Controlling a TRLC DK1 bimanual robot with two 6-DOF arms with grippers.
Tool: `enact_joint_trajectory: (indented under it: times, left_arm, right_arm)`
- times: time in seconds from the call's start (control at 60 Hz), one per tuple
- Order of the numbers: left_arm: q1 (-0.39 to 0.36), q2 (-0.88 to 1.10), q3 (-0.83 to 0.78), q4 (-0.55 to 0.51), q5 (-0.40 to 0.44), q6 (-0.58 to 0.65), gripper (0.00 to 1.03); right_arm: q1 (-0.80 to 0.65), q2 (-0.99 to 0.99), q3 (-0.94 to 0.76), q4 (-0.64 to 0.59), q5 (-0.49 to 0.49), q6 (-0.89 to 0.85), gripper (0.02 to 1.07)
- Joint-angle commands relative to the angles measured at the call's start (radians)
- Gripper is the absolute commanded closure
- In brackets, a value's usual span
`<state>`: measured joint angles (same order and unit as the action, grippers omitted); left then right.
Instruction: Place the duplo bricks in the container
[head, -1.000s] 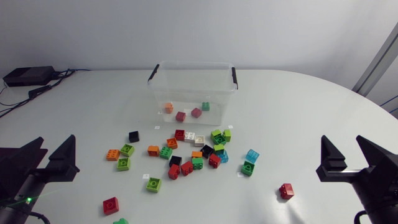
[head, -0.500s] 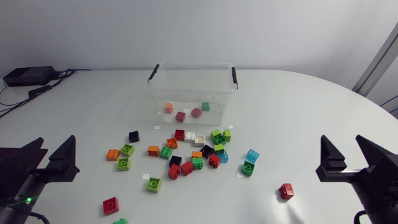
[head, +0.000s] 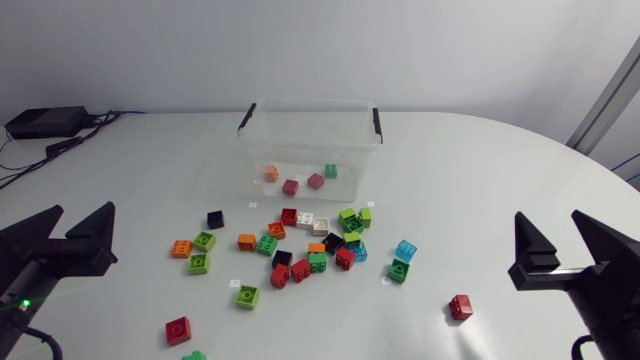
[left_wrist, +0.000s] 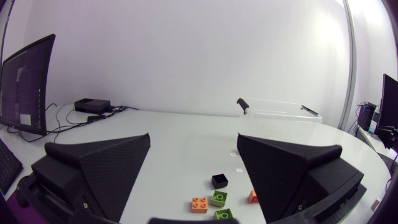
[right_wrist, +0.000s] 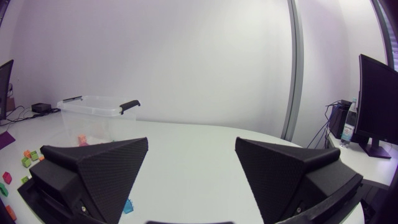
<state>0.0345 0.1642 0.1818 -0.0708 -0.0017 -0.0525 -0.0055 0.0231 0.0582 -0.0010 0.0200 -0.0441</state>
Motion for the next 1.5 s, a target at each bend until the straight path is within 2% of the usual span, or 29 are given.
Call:
enact_joint_trajectory:
  times: [0.0, 0.133, 0.317, 0.417, 0.617, 0.7, 0.967, 1.05, 1.333, 1.45, 1.483]
  left_arm:
    - [-0.013, 0.083, 0.067, -0.003, -0.001, -0.021, 0.06]
    - [-0.05, 0.212, 0.142, -0.034, -0.009, -0.052, 0.08]
    - [-0.09, 0.472, 0.301, -0.215, -0.032, -0.07, 0.11]
    - [-0.102, 0.624, 0.389, -0.334, -0.035, -0.021, 0.11]
    - [-0.105, 0.848, 0.476, -0.449, -0.034, 0.079, 0.1]
    - [-0.104, 0.96, 0.516, -0.494, -0.034, 0.098, 0.08]
    - [-0.097, 1.256, 0.607, -0.512, -0.035, 0.092, 0.08]
    - [-0.102, 1.307, 0.625, -0.512, -0.035, 0.092, 0.09]
    - [-0.105, 1.48, 0.723, -0.512, -0.035, 0.062, 0.12]
    - [-0.097, 1.526, 0.743, -0.511, -0.043, 0.056, 0.12]
    - [-0.091, 1.537, 0.746, -0.504, -0.047, 0.056, 0.16]
  right_arm:
    - [0.01, 0.049, 0.048, -0.005, 0.006, 0.026, 0.06]
    - [0.016, 0.138, 0.083, -0.004, 0.006, 0.026, 0.06]
    - [0.019, 0.276, 0.141, -0.016, 0.012, 0.026, 0.07]
    - [0.024, 0.325, 0.17, -0.036, 0.012, 0.026, 0.07]
    - [0.053, 0.399, 0.221, -0.1, 0.043, 0.026, 0.07]
    - [0.059, 0.426, 0.258, -0.163, 0.052, 0.024, 0.07]
    - [0.09, 0.477, 0.313, -0.281, 0.066, 0.056, 0.07]
    - [0.111, 0.485, 0.331, -0.318, 0.101, 0.082, 0.07]
    - [0.116, 0.612, 0.448, -0.481, 0.092, 0.082, 0.07]
    - [0.116, 0.67, 0.479, -0.514, 0.084, 0.135, 0.08]
    - [0.116, 0.693, 0.489, -0.527, 0.084, 0.145, 0.09]
